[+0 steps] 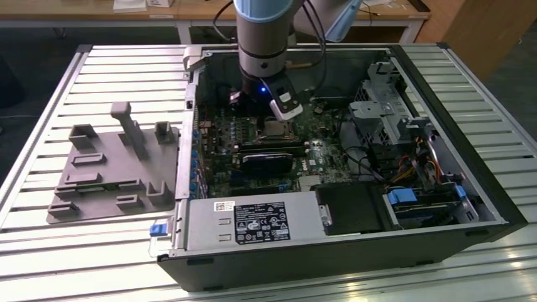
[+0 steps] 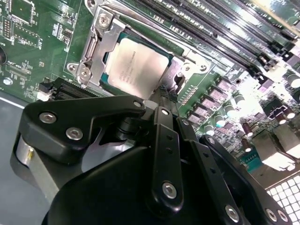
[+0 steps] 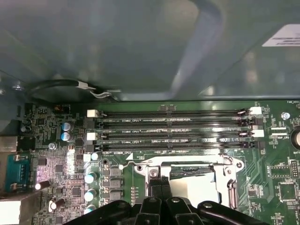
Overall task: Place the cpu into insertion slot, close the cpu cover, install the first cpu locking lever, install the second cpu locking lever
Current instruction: 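Close the cpu cover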
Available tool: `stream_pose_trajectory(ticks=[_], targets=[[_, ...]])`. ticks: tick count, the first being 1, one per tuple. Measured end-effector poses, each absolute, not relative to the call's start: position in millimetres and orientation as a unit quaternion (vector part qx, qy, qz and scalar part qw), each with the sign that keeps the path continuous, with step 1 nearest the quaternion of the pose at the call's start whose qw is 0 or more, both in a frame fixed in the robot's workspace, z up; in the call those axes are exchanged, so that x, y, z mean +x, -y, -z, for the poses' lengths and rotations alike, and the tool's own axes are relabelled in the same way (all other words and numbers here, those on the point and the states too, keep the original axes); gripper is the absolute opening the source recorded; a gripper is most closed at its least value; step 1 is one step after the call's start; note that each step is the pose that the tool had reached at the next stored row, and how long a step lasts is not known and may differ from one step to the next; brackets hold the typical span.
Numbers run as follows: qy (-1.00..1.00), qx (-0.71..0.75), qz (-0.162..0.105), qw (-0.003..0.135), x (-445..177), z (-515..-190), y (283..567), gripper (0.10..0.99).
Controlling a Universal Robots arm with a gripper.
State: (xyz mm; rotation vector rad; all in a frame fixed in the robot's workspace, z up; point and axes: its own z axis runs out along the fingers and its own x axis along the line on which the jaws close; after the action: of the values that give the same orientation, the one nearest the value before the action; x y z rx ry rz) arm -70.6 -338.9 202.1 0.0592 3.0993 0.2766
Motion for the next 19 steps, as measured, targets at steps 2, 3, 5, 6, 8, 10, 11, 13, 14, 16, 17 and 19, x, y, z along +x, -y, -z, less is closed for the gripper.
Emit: stream_pose_trajectory(ticks=[2,3,5,6,8,10,11,13,14,16,17,19], targets=[[-0.995,0.019,-0.097,0.015,-70,-202,342,0.102],[-0.994,0.019,-0.102,0.014,-70,-202,343,0.102],[-0.993,0.019,-0.112,0.014,-70,-202,346,0.102],[-0.993,0.019,-0.116,0.014,-70,-202,347,0.102],[-0.992,0.020,-0.122,0.014,-70,-202,350,0.102],[-0.992,0.020,-0.124,0.014,-70,-202,352,0.102],[-0.992,0.020,-0.126,0.014,-69,-202,353,0.102],[-0.991,0.020,-0.129,0.014,-69,-202,354,0.102],[-0.991,0.020,-0.131,0.014,-69,-201,354,0.102],[-0.991,0.020,-0.135,0.014,-69,-200,355,0.102],[-0.990,0.020,-0.136,0.014,-69,-200,355,0.102],[-0.990,0.020,-0.136,0.014,-69,-199,355,0.102]])
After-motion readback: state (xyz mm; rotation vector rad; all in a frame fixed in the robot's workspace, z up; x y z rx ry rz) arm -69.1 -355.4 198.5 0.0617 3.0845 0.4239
